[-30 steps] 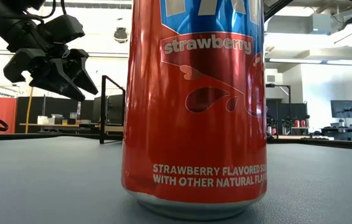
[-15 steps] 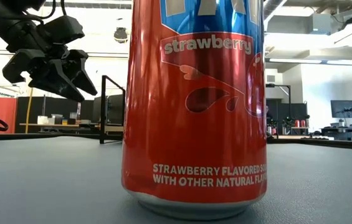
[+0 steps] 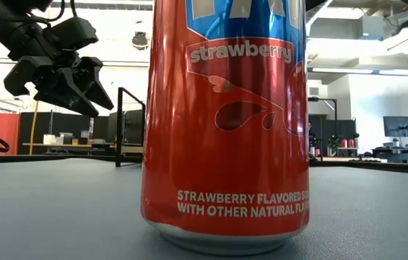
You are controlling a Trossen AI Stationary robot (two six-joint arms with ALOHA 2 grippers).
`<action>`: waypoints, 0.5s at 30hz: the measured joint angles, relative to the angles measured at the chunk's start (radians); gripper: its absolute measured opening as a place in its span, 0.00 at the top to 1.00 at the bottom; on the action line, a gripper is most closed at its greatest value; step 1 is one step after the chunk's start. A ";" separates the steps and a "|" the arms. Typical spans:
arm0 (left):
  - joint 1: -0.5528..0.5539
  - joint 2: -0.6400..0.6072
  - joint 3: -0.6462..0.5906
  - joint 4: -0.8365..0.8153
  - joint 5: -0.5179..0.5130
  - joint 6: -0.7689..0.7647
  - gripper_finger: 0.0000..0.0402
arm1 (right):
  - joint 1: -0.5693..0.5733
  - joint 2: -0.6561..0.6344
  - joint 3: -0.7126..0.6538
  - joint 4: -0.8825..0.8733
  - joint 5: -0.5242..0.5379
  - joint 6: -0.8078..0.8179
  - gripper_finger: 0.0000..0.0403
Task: Place canned beverage on shelf
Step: Put the top blue soda can on the shelf aligned with the other blue soda can, then put the blue soda can on the shelf aligned with the other blue soda cans
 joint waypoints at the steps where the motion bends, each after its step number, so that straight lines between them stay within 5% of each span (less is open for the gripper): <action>1: 0.000 0.000 0.000 0.000 0.000 0.000 0.30 | -0.005 -0.001 0.000 0.003 -0.005 0.001 1.00; 15: 0.000 0.000 0.000 -0.001 0.000 -0.002 0.30 | 0.008 -0.028 0.000 0.026 -0.063 0.054 1.00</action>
